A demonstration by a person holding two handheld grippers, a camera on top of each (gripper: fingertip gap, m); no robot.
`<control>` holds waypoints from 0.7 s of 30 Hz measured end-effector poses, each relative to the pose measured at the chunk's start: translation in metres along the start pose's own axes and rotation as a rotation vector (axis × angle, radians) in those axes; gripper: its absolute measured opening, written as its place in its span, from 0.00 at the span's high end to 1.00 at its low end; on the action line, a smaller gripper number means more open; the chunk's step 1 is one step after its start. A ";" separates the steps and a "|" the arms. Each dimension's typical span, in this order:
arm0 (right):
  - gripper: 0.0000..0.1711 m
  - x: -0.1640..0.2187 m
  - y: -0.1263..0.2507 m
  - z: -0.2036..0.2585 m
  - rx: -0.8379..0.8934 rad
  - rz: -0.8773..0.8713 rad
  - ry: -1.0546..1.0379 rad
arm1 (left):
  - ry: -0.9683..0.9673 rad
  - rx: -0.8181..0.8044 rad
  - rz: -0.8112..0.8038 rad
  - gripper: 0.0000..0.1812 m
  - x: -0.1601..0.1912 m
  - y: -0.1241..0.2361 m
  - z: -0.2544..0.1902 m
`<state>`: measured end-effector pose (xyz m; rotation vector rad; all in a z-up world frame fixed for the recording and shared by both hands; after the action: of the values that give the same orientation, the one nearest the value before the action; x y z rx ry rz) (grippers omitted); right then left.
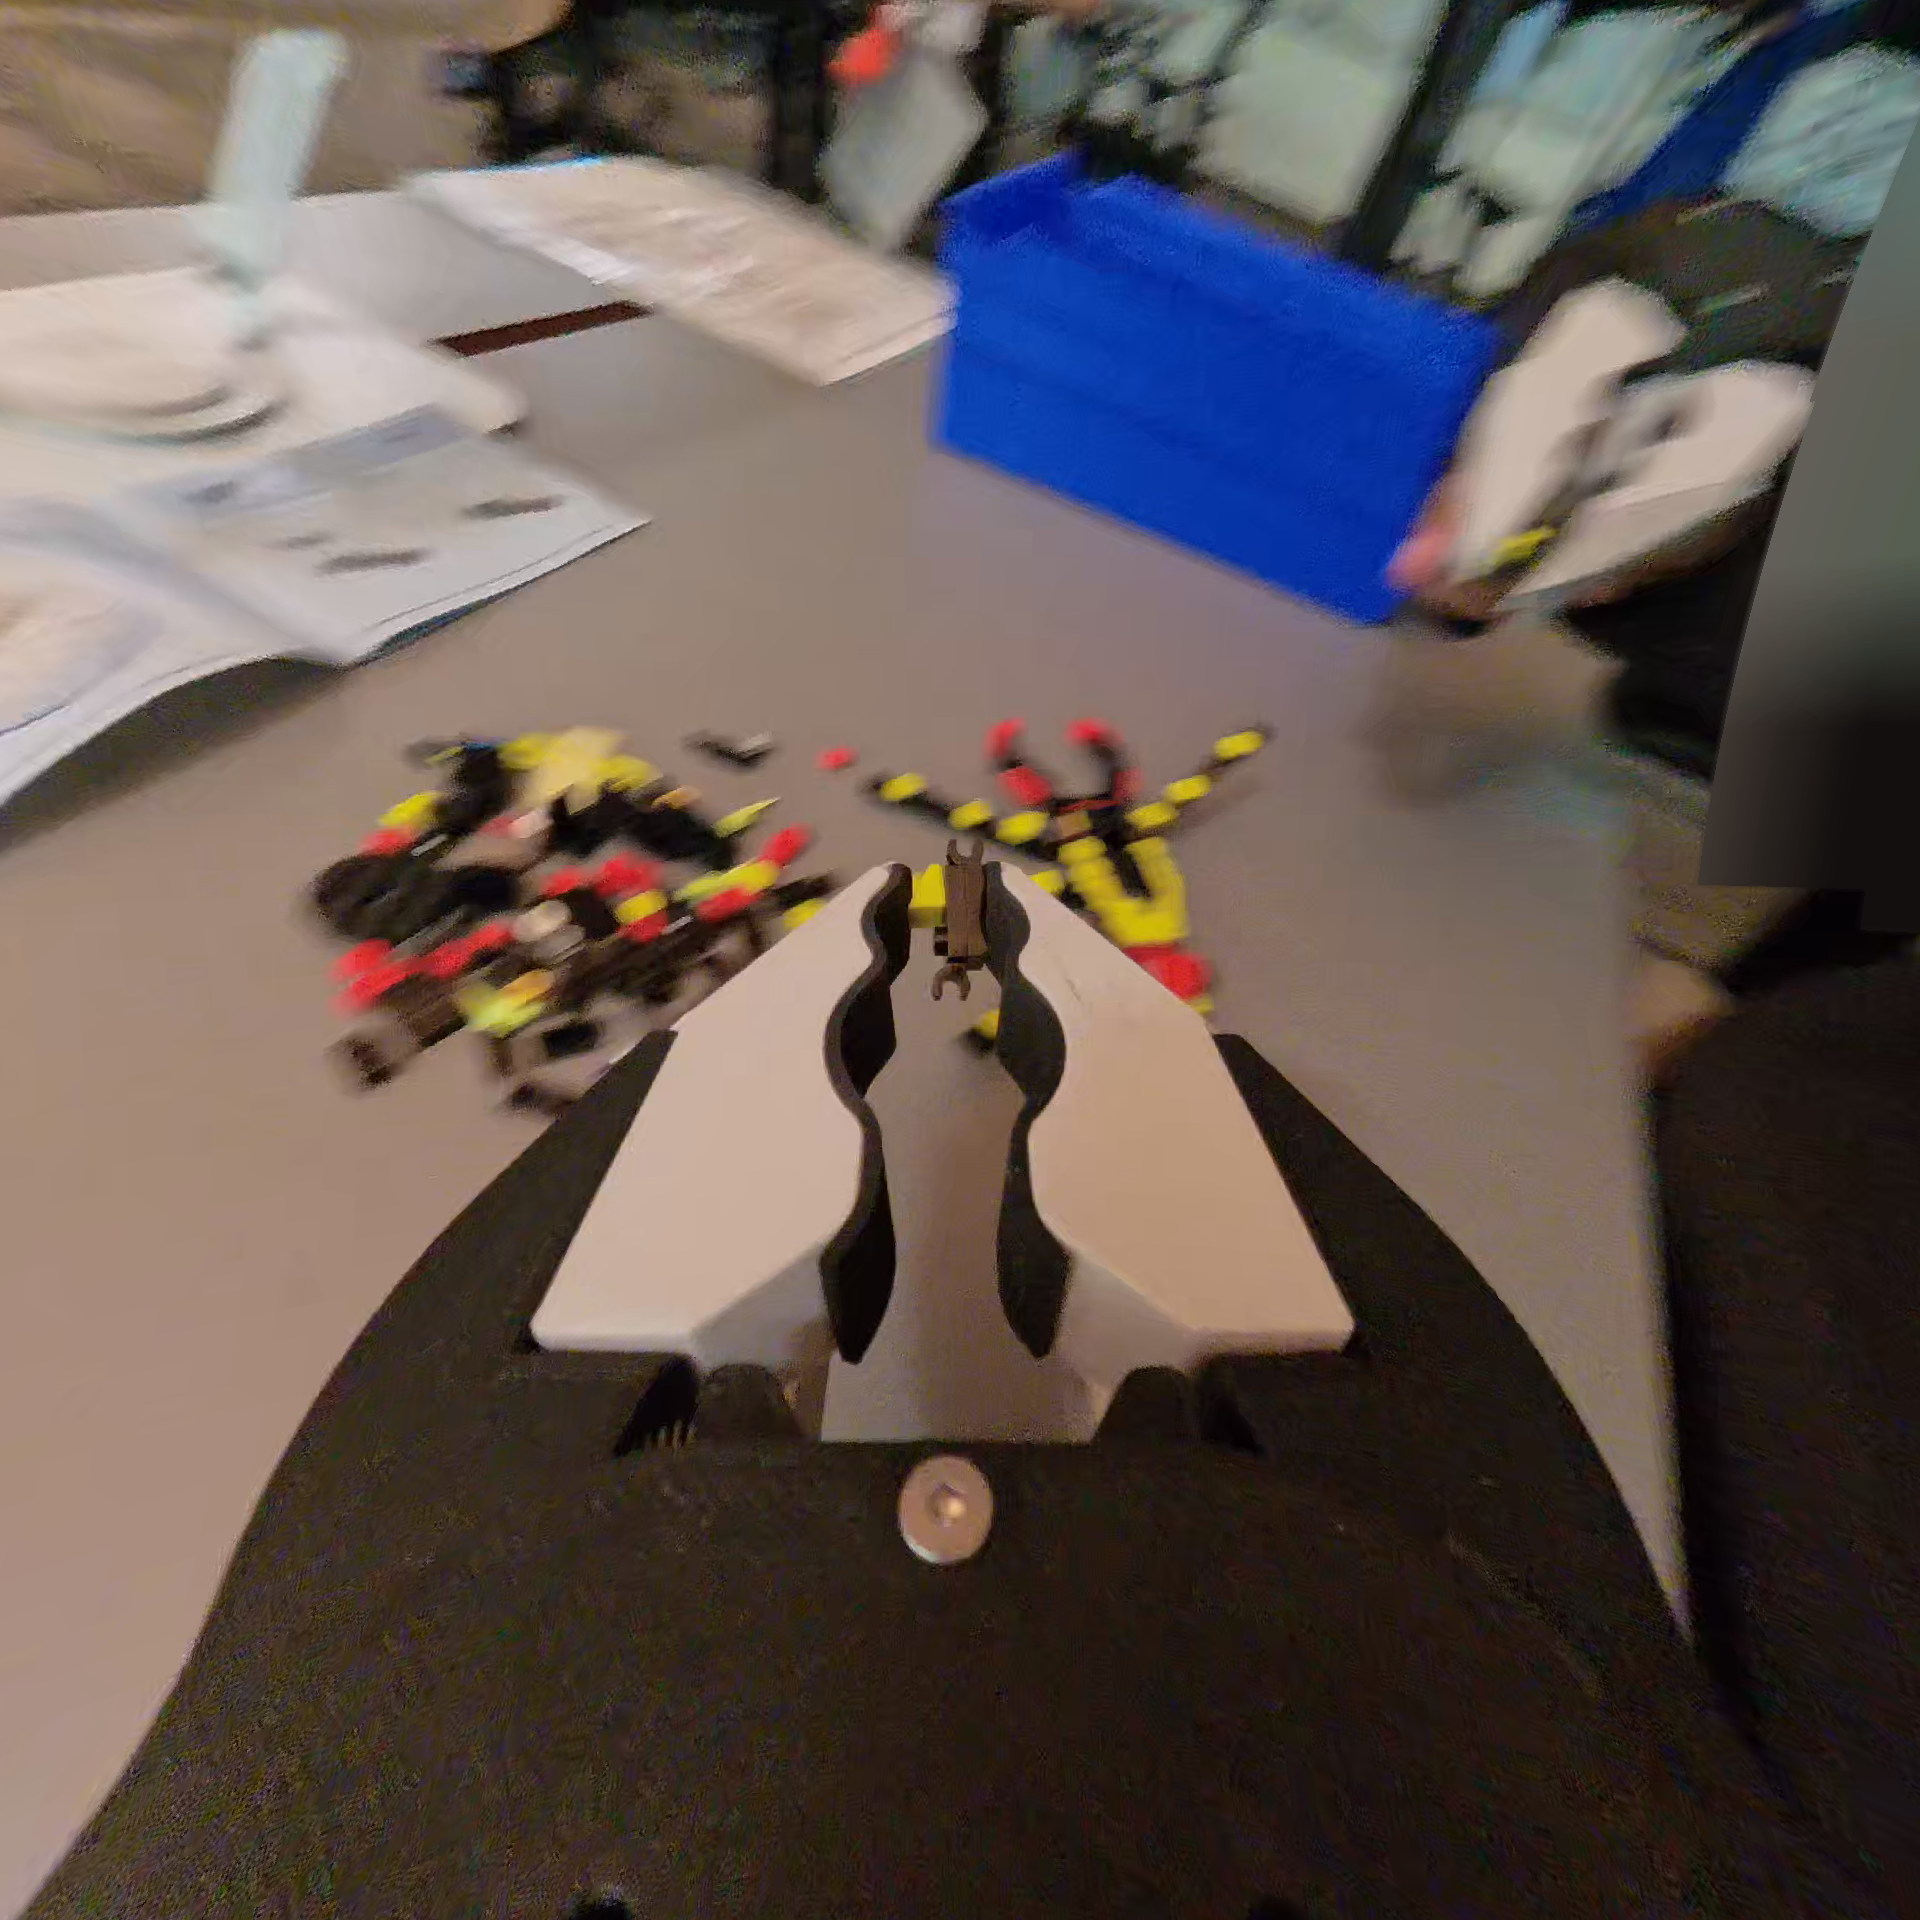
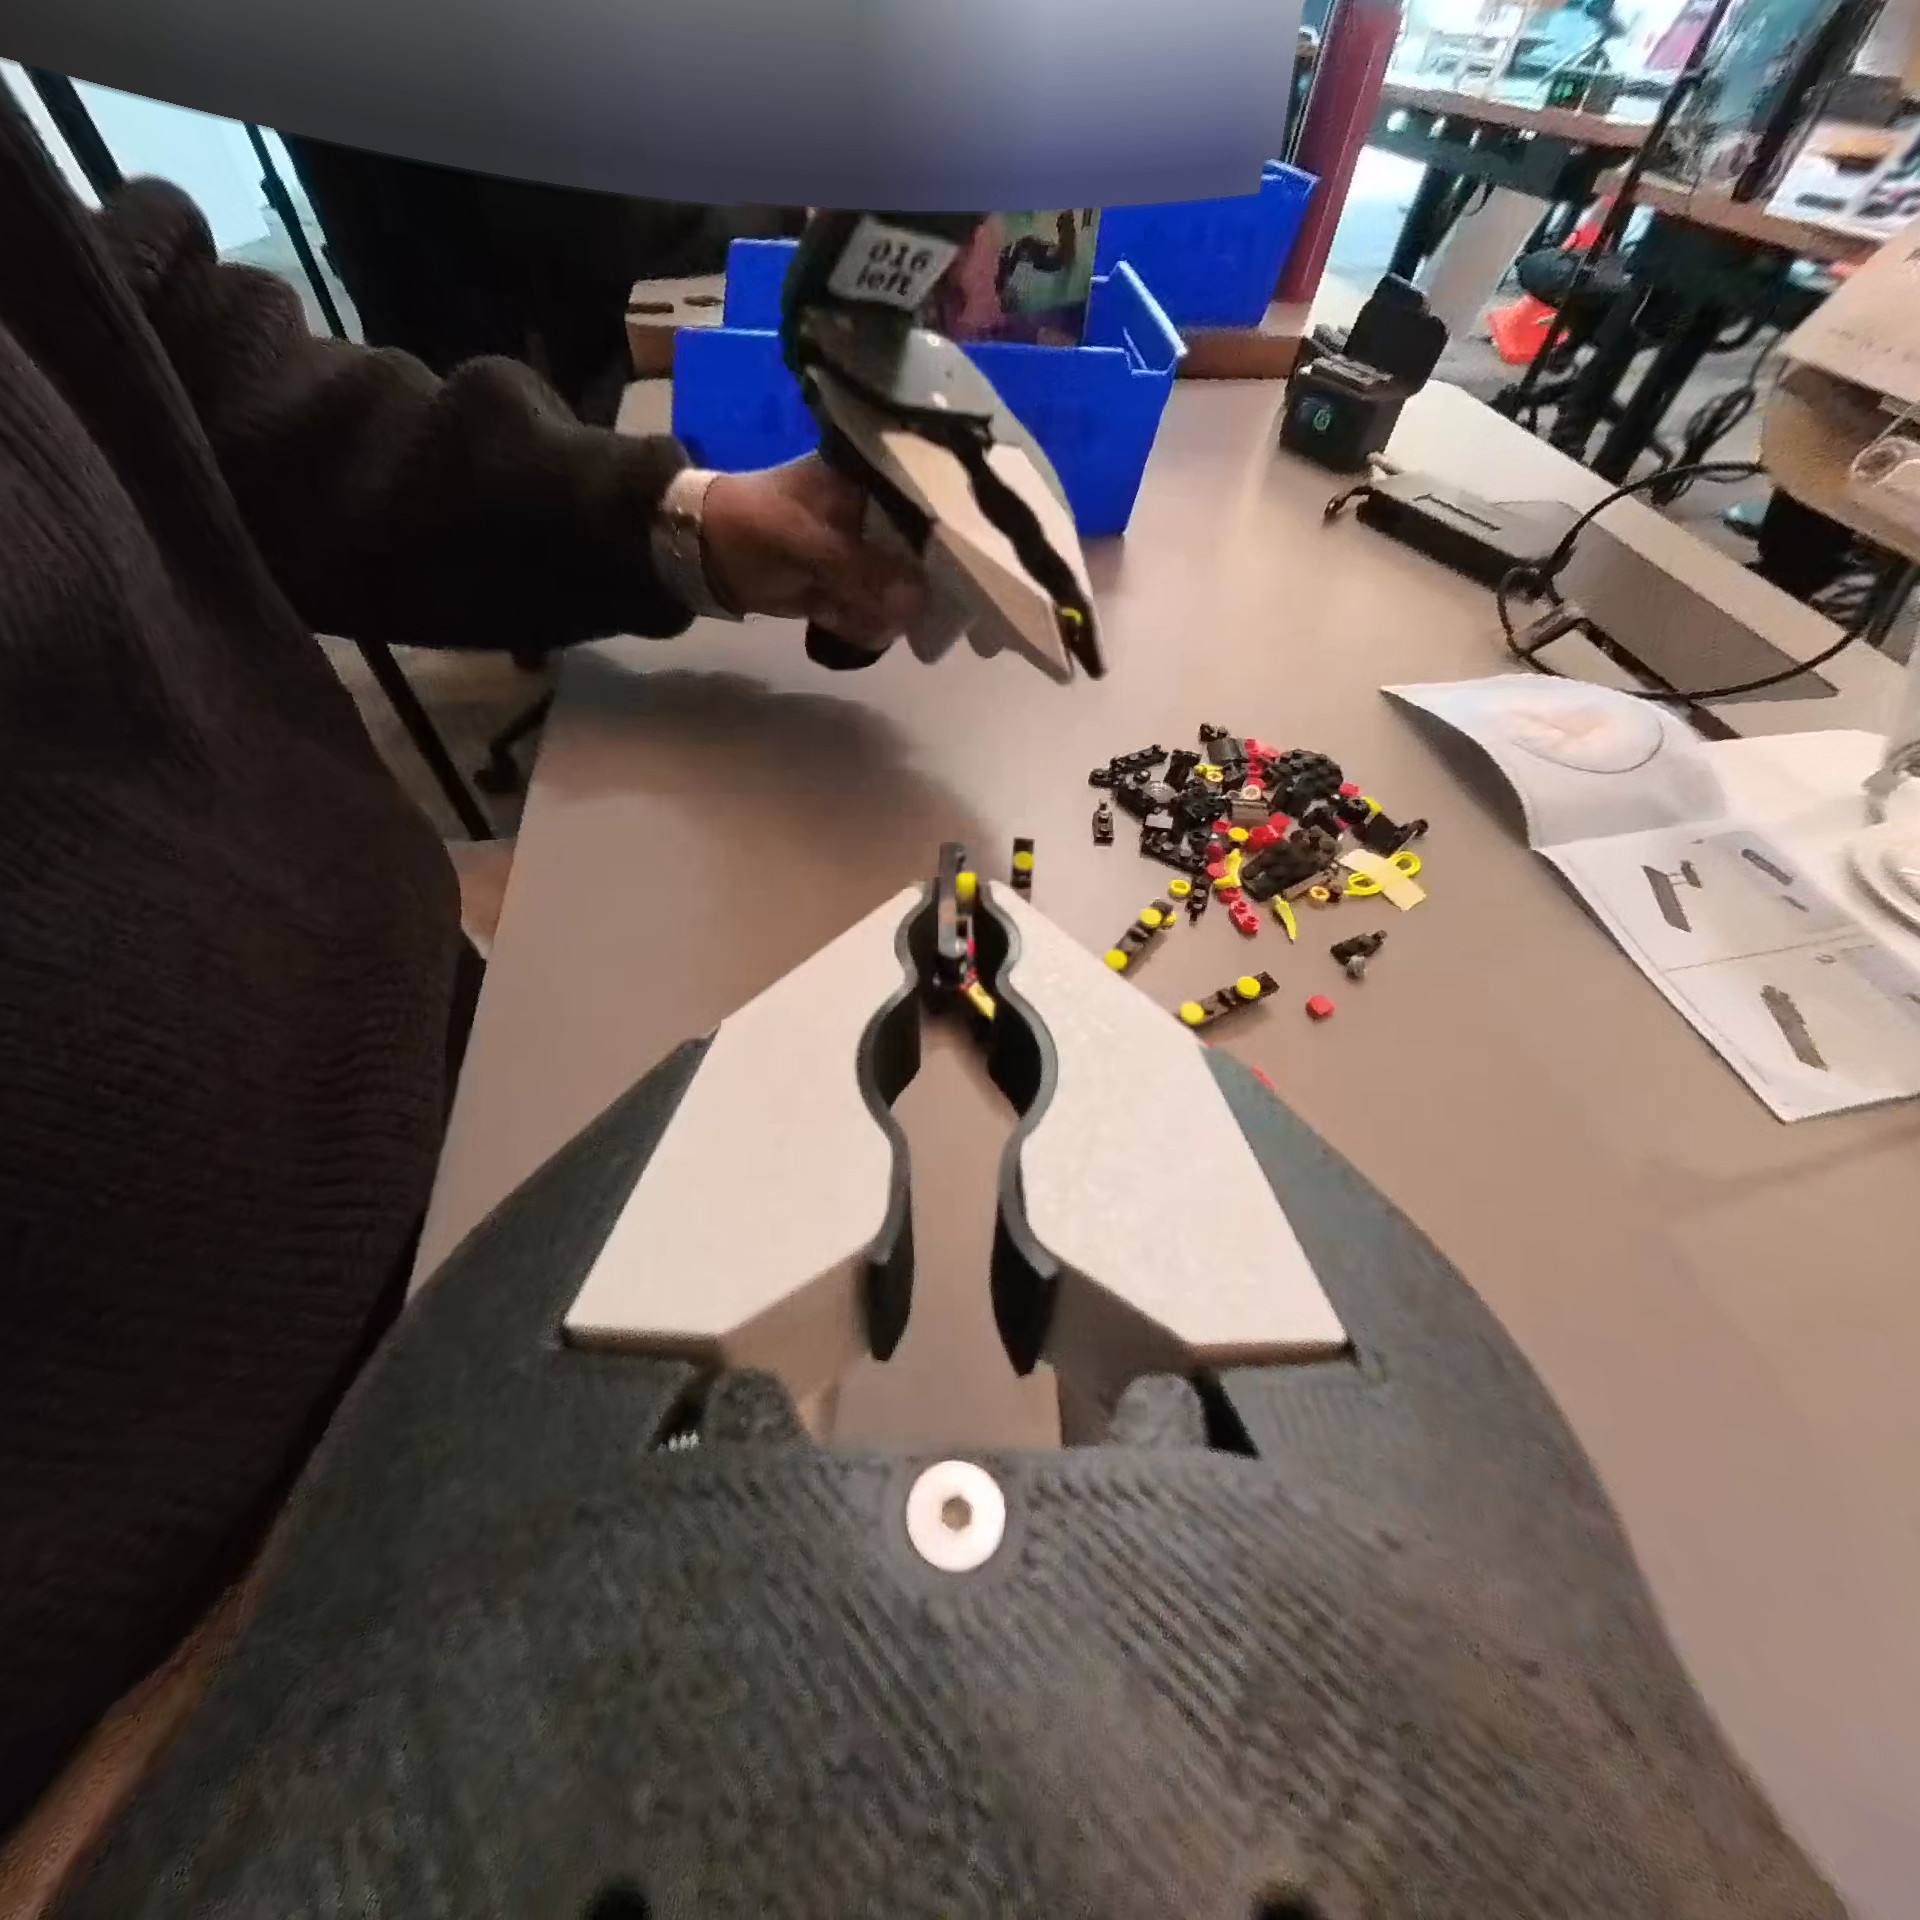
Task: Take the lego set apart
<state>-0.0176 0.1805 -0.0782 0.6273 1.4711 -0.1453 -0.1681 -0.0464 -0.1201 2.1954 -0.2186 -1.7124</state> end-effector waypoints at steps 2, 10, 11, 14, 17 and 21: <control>0.97 0.004 -0.005 0.000 0.022 0.004 0.013 | 0.037 -0.109 0.062 0.93 0.011 -0.003 0.018; 0.97 0.012 -0.010 0.017 0.060 0.035 0.017 | 0.070 -0.301 0.305 0.93 0.028 -0.031 0.049; 0.97 0.013 -0.008 0.018 0.070 0.037 0.013 | 0.053 -0.292 0.324 0.93 0.028 -0.035 0.048; 0.97 0.015 -0.003 0.020 0.093 0.036 0.003 | 0.023 -0.229 0.300 0.93 0.019 -0.041 0.038; 0.97 0.018 -0.001 0.019 0.113 0.042 0.007 | -0.024 -0.100 0.293 0.93 0.013 -0.044 0.018; 0.97 0.021 -0.005 0.018 0.102 0.059 0.002 | -0.131 -0.029 0.456 0.93 0.031 -0.050 0.002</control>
<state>-0.0014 0.1734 -0.1002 0.7529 1.4525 -0.1745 -0.1664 -0.0110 -0.1665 1.8296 -0.6660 -1.5818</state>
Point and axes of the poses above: each gripper's, where its closed fingertips meet, y back along the fingers, x out of its underside, z = x × y across the jaws, the point moved 8 cm from there along y, back along the fingers, and after that the axes turned 4 degrees about -x, right-handed, at the moved point
